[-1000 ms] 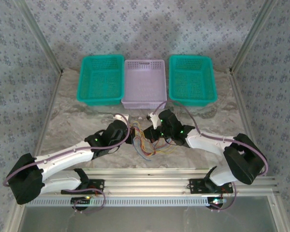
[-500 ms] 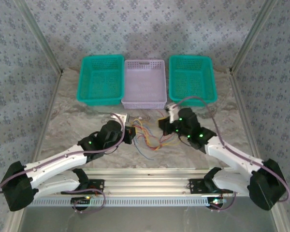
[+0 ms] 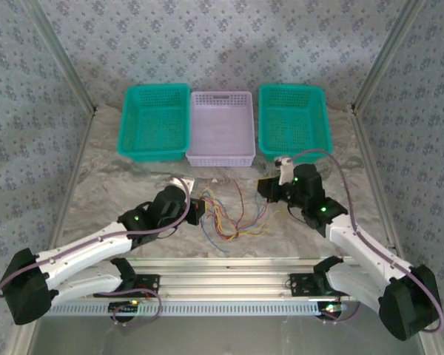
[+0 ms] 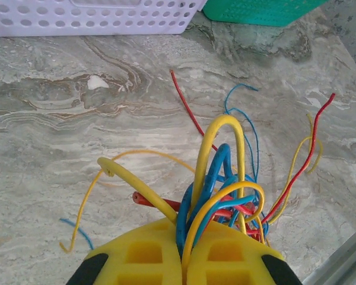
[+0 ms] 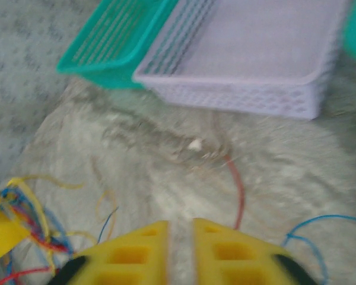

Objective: Untangle the cables

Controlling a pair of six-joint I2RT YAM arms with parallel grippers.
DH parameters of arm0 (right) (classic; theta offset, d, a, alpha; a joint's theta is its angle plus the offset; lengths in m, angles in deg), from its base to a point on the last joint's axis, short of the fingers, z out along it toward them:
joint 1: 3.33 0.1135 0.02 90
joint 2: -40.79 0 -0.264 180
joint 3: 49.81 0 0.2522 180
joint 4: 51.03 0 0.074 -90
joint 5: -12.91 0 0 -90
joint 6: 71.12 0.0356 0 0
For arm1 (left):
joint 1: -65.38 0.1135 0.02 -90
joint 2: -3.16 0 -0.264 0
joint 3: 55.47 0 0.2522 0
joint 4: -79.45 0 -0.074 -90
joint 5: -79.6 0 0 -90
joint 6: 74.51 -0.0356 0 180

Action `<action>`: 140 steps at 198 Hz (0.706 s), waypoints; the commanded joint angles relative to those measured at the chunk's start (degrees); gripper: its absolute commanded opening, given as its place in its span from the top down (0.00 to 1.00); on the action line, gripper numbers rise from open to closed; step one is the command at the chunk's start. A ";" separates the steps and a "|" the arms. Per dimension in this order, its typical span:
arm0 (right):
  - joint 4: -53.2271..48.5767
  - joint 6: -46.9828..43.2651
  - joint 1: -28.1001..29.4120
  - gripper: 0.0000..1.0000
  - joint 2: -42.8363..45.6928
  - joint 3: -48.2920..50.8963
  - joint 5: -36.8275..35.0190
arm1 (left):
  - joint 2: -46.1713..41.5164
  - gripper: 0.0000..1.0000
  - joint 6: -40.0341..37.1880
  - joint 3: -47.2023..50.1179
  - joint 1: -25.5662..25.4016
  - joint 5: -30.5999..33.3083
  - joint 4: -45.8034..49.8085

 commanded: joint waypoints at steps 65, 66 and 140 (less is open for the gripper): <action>3.78 -6.37 15.88 0.43 -8.49 0.89 -1.87 | 2.09 1.00 4.18 0.14 -0.05 -1.90 -12.92; 3.72 -6.58 15.99 0.43 -8.68 0.88 -2.07 | 2.10 1.00 4.18 0.08 -0.05 -1.93 -13.01; 3.16 -10.89 20.37 0.50 -15.61 -0.29 -12.92 | -1.58 1.00 3.21 0.85 -0.05 -4.07 -13.35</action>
